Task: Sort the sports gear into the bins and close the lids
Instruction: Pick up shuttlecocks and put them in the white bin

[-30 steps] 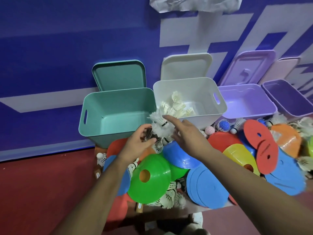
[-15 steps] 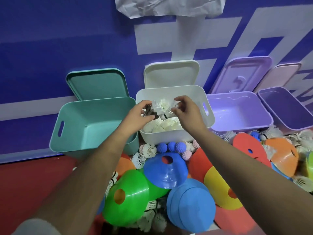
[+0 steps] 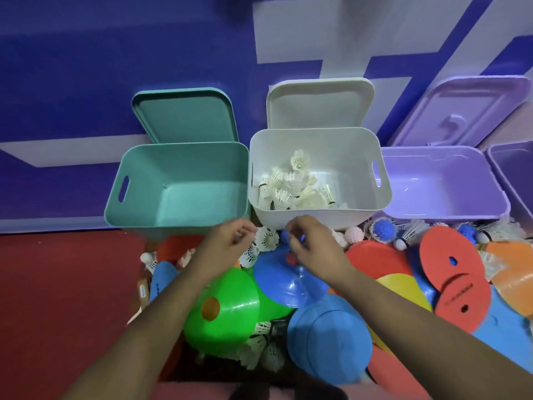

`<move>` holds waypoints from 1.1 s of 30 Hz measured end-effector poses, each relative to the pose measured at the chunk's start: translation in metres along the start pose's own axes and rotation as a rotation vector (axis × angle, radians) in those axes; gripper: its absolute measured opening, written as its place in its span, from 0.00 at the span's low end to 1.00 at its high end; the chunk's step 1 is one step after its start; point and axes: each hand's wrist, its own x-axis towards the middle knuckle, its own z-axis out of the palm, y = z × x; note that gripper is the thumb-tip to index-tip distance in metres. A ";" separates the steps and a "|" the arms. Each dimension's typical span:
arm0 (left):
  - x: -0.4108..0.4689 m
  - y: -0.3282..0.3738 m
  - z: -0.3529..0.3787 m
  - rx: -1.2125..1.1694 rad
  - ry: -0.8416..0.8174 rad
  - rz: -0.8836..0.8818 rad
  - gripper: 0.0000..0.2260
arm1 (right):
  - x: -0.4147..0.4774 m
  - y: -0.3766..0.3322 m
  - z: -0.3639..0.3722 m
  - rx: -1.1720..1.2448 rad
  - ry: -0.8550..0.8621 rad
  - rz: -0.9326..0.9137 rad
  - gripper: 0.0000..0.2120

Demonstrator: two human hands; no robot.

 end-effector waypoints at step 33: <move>-0.002 0.020 -0.011 -0.171 0.229 0.008 0.17 | 0.001 -0.025 -0.015 0.037 0.116 -0.077 0.23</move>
